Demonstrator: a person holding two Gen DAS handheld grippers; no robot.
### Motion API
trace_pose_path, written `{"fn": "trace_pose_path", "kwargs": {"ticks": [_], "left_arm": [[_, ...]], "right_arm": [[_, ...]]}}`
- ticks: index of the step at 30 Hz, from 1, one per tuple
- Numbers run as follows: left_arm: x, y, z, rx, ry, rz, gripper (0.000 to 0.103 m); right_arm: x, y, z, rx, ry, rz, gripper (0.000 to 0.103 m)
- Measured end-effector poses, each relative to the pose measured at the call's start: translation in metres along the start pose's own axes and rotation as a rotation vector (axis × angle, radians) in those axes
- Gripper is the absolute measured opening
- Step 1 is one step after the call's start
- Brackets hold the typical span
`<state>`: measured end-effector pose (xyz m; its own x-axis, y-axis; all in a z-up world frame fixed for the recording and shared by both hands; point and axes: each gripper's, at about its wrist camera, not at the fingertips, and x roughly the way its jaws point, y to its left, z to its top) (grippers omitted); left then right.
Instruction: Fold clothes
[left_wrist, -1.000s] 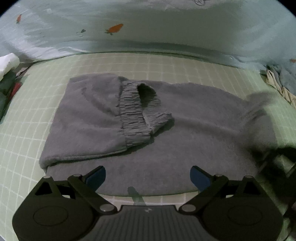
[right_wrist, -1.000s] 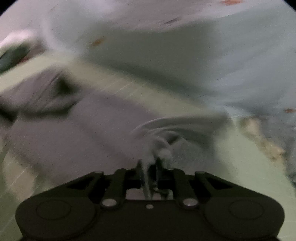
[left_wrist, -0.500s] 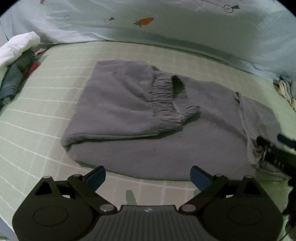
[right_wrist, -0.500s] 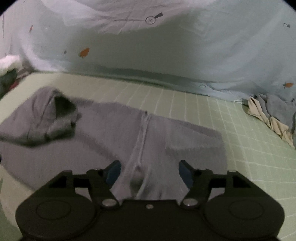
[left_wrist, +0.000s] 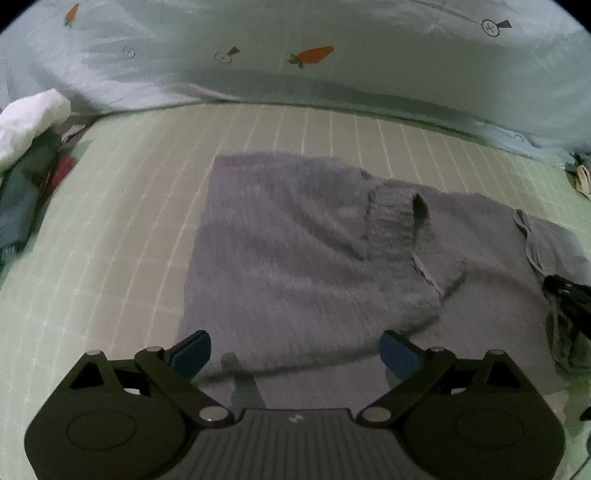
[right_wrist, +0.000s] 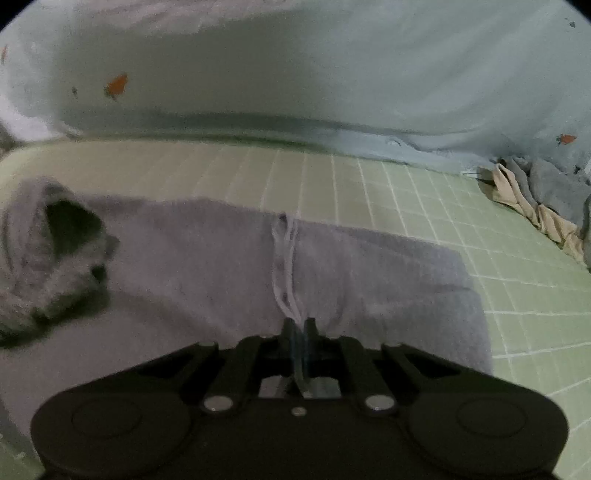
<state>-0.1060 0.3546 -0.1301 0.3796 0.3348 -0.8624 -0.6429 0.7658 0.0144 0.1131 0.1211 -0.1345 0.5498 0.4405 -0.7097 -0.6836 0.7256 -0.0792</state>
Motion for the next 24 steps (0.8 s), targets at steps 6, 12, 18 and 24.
{"fn": "trace_pose_path", "kwargs": {"ticks": [6,12,18,24], "left_arm": [[0.010,0.013,0.016,-0.001,-0.034,0.002,0.097],[0.016,0.023,0.017,-0.045,-0.030,0.006,0.097],[0.016,0.026,0.005,-0.048,-0.011,0.004,0.097],[0.020,0.027,-0.005,-0.060,0.026,0.005,0.097]], "right_arm": [[-0.039,0.009,0.019,0.050,-0.111,0.006,0.004],[-0.047,0.048,0.032,-0.009,-0.152,0.131,0.004],[-0.006,0.069,0.003,0.034,0.076,0.187,0.033],[-0.024,0.040,0.002,0.158,0.074,0.193,0.058]]}}
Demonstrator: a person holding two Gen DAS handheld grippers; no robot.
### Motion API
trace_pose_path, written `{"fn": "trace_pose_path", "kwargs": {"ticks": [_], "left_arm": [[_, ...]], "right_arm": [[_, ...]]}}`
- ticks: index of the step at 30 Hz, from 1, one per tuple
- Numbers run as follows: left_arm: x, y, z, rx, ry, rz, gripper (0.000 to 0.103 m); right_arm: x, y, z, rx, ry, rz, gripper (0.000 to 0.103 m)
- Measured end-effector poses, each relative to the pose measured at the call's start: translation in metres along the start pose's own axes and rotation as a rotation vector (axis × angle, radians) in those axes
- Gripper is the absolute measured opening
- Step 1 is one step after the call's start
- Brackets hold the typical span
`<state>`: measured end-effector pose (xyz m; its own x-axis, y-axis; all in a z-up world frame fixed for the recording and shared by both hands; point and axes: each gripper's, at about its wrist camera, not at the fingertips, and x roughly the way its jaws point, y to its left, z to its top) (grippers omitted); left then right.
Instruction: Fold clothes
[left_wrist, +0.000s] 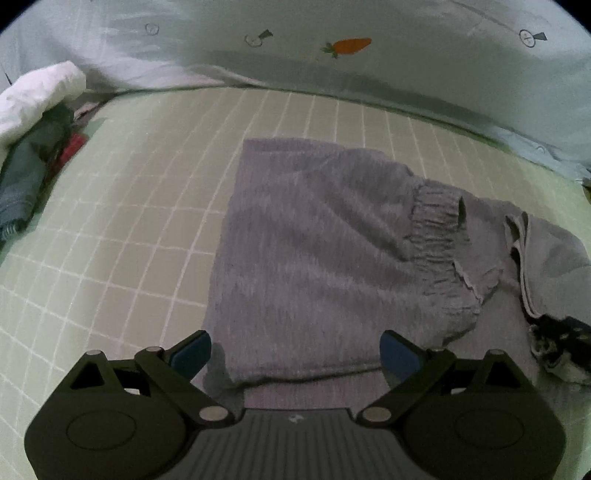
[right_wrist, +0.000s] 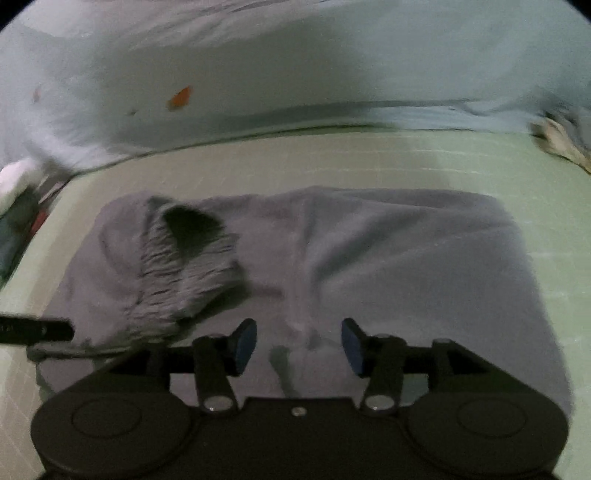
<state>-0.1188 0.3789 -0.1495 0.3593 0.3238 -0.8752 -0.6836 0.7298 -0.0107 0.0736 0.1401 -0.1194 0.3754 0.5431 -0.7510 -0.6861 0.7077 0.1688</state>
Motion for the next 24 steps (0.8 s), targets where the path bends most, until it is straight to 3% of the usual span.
{"fn": "trace_pose_path", "kwargs": {"ticks": [2,11,17,24], "left_arm": [[0.002,-0.001,-0.003,0.002,0.013,-0.002,0.097],[0.015,-0.010,-0.014,0.037,0.064,0.013,0.098],[0.018,-0.018,-0.016,0.071,0.080,0.036,0.100],[0.015,-0.019,-0.015,0.057,0.081,0.022,0.100]], "right_arm": [[-0.006,-0.019,0.000,0.076,-0.020,-0.051,0.079],[-0.023,-0.100,-0.014,0.300,-0.046,-0.325,0.088],[-0.017,-0.131,-0.022,0.422,-0.005,-0.315,0.088],[-0.001,-0.138,-0.007,0.387,-0.020,-0.261,0.089]]}}
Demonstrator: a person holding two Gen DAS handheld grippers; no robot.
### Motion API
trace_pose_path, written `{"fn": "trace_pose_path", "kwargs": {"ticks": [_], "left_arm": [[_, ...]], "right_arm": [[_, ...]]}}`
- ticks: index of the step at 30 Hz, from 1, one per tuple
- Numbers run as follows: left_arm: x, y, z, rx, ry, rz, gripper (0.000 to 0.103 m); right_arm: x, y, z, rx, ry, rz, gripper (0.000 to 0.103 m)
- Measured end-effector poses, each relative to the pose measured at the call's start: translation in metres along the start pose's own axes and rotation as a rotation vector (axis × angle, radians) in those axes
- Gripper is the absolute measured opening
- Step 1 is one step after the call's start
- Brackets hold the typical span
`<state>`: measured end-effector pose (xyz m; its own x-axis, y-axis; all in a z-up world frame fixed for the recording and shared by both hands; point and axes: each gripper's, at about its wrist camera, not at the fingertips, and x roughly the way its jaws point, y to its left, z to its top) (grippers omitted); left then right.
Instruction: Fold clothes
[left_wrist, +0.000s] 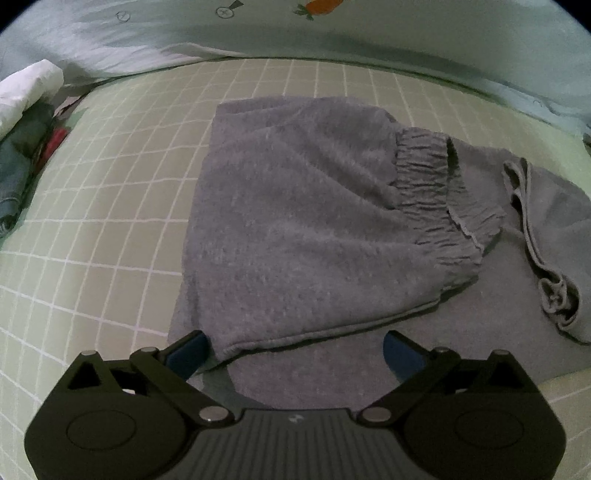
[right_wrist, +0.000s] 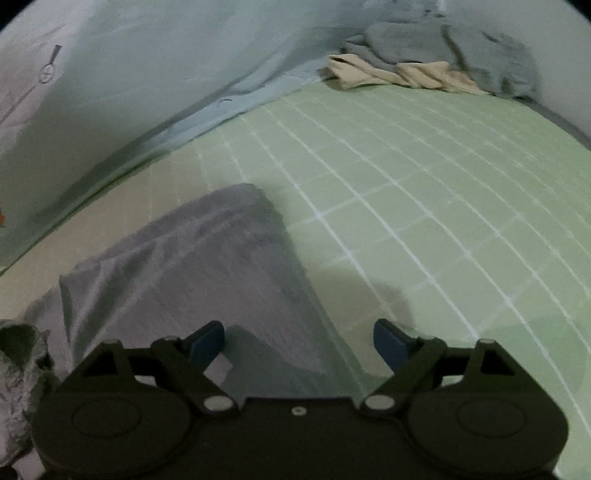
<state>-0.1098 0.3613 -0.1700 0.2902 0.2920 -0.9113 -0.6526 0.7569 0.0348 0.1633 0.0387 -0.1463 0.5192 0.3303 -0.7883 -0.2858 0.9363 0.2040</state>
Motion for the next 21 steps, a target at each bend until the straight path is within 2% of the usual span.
{"fn": "trace_pose_path", "kwargs": {"ticks": [1,3,5,6,7,11,13,17,21], "left_arm": [[-0.001,0.000,0.000,-0.004,0.000,0.000,0.100],[-0.002,-0.001,0.001,-0.011,0.000,0.003,0.100],[-0.003,-0.002,0.001,-0.017,0.001,0.007,0.100],[-0.003,-0.003,0.002,-0.019,0.002,0.010,0.100],[-0.004,-0.003,0.002,-0.021,0.002,0.013,0.100],[-0.011,-0.001,0.001,-0.045,-0.012,0.013,0.100],[-0.020,0.002,0.001,-0.064,-0.037,0.003,0.100],[-0.038,0.008,0.004,-0.094,-0.088,0.000,0.100],[-0.053,0.023,0.009,-0.136,-0.130,0.005,0.100]], "right_arm": [[0.001,0.002,0.002,-0.015,0.000,0.021,0.088],[0.001,0.008,0.003,-0.039,-0.004,0.066,0.074],[0.000,0.015,0.002,-0.054,-0.001,0.081,0.041],[-0.001,0.017,0.002,-0.059,0.002,0.077,0.033],[-0.001,0.016,0.001,-0.055,0.007,0.079,0.019],[-0.009,0.015,0.005,-0.017,0.010,0.067,0.014],[-0.020,0.024,0.008,-0.050,-0.023,0.053,0.014],[-0.051,0.065,0.014,-0.172,-0.124,0.069,0.013],[-0.077,0.131,0.012,-0.324,-0.196,0.173,0.012]]}}
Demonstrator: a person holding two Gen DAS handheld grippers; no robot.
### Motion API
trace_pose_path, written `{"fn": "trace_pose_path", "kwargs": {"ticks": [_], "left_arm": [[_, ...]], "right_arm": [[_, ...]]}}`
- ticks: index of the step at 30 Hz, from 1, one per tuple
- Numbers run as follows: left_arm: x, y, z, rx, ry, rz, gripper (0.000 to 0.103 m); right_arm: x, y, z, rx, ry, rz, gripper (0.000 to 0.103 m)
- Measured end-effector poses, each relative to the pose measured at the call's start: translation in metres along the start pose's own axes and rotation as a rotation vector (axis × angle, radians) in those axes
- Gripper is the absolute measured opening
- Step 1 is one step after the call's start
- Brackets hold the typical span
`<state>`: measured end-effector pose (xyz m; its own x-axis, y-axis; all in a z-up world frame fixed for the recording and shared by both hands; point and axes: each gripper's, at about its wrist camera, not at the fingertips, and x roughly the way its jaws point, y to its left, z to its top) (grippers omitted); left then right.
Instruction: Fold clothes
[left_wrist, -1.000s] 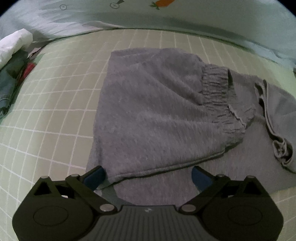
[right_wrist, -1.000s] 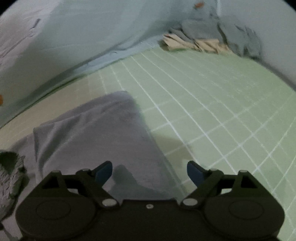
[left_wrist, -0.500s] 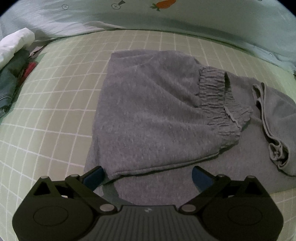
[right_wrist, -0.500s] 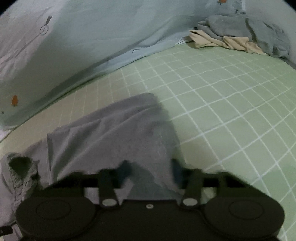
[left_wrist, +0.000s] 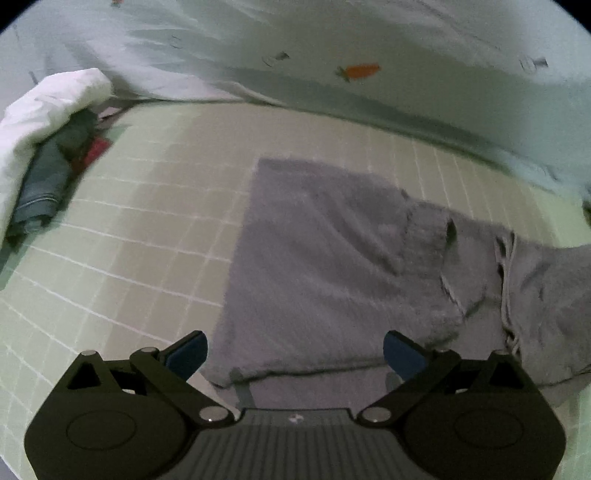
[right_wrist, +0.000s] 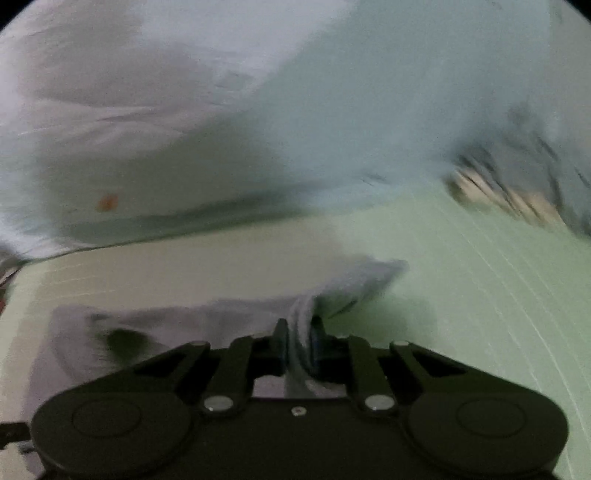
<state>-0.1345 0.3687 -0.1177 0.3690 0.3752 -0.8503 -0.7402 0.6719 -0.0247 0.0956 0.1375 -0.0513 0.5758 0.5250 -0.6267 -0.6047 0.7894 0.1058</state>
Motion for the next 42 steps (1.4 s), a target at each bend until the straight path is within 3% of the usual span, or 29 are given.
{"fn": "trace_pose_path", "kwargs": {"ticks": [5,8,9,11,12,14,16,20,25,30,35,36,38,42], "left_arm": [[-0.012,0.030,0.006,-0.078,-0.039,0.031,0.100],[-0.014,0.047,0.002,-0.131,-0.028,0.055,0.101],[-0.014,0.052,0.000,-0.147,-0.023,0.060,0.100],[-0.015,0.061,-0.002,-0.175,-0.016,0.066,0.100],[-0.017,0.064,-0.004,-0.183,-0.017,0.068,0.100],[-0.017,0.067,-0.007,-0.195,-0.017,0.072,0.100],[-0.014,0.065,-0.005,-0.201,-0.009,0.063,0.100],[-0.009,0.049,0.004,-0.173,-0.015,0.000,0.100],[0.001,0.013,0.024,-0.074,-0.048,-0.121,0.098],[0.029,-0.023,0.045,0.012,-0.032,-0.211,0.072],[0.057,-0.052,0.060,0.072,0.000,-0.252,0.049],[0.060,-0.055,0.062,0.074,0.008,-0.268,0.033],[0.059,-0.063,0.065,0.088,0.006,-0.287,0.011],[0.034,-0.084,0.063,0.180,-0.078,-0.294,0.008]], "right_arm": [[0.007,0.095,0.003,-0.144,0.004,0.241,0.009],[0.036,0.135,-0.020,-0.125,0.155,0.386,0.012],[0.047,0.142,-0.030,-0.115,0.226,0.396,0.014],[0.060,0.152,-0.048,-0.099,0.339,0.406,0.024],[0.057,0.151,-0.051,-0.090,0.352,0.424,0.029],[0.047,0.146,-0.053,-0.077,0.348,0.455,0.057],[0.034,0.134,-0.047,-0.059,0.324,0.429,0.080],[0.015,0.089,-0.033,0.053,0.244,0.359,0.088],[0.012,0.032,-0.029,0.176,0.195,0.178,0.091],[0.008,0.003,-0.047,0.241,0.210,0.087,0.091],[0.005,-0.004,-0.066,0.249,0.245,0.040,0.091],[0.005,-0.004,-0.069,0.251,0.252,0.038,0.091],[0.006,-0.005,-0.075,0.252,0.265,0.034,0.091],[0.004,-0.004,-0.080,0.244,0.276,0.044,0.091]]}}
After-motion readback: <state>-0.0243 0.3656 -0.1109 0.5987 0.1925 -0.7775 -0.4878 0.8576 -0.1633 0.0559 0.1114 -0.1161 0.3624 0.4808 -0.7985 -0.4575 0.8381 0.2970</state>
